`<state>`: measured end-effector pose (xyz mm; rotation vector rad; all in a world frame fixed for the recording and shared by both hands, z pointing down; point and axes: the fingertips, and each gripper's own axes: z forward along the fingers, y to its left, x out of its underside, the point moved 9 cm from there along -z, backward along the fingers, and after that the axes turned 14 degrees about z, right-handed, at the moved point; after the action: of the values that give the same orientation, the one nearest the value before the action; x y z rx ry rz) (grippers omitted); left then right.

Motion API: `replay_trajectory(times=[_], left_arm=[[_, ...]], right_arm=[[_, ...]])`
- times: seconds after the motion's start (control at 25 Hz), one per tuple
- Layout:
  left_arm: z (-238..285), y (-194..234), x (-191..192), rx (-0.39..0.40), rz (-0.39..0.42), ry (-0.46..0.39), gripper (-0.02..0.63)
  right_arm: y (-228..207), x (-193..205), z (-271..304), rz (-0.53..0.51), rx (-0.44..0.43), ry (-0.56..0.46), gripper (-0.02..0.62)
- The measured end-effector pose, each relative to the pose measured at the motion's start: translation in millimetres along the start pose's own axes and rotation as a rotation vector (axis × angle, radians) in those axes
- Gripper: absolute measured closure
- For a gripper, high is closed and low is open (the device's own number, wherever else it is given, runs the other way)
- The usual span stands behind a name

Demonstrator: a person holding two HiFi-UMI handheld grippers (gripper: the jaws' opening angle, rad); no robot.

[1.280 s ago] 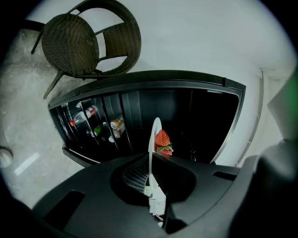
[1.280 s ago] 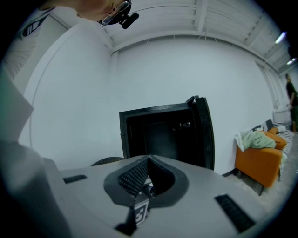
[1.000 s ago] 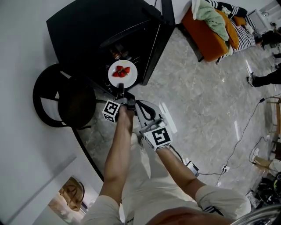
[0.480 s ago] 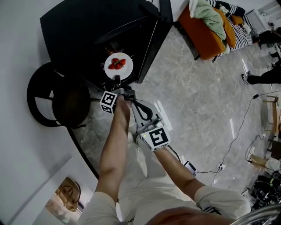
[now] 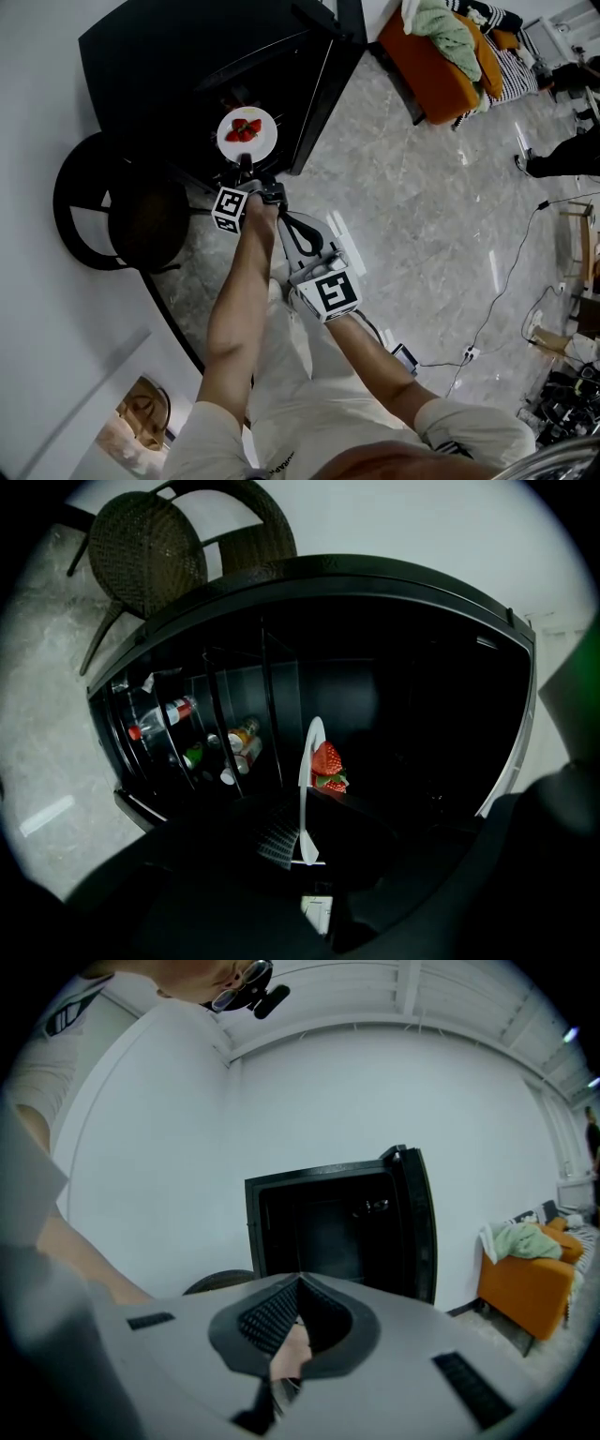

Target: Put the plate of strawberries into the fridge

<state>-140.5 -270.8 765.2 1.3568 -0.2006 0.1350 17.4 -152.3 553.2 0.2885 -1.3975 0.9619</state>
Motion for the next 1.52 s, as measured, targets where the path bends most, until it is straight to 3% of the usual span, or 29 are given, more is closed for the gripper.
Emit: replay_trajectory(times=[0.48, 0.84, 1.52], left_arm=[[12, 15, -3, -0.072, 0.016, 0.02, 0.597], [24, 21, -3, -0.084, -0.047, -0.083, 0.597], [39, 16, -6, -0.135, -0.009, -0.131, 0.597]], right_arm=[[-7, 4, 2, 0.034, -0.006, 0.004, 0.583], [-19, 3, -4, 0.038, 0.013, 0.007, 0.583], [-30, 5, -8, 0.041, 0.018, 0.013, 0.583]])
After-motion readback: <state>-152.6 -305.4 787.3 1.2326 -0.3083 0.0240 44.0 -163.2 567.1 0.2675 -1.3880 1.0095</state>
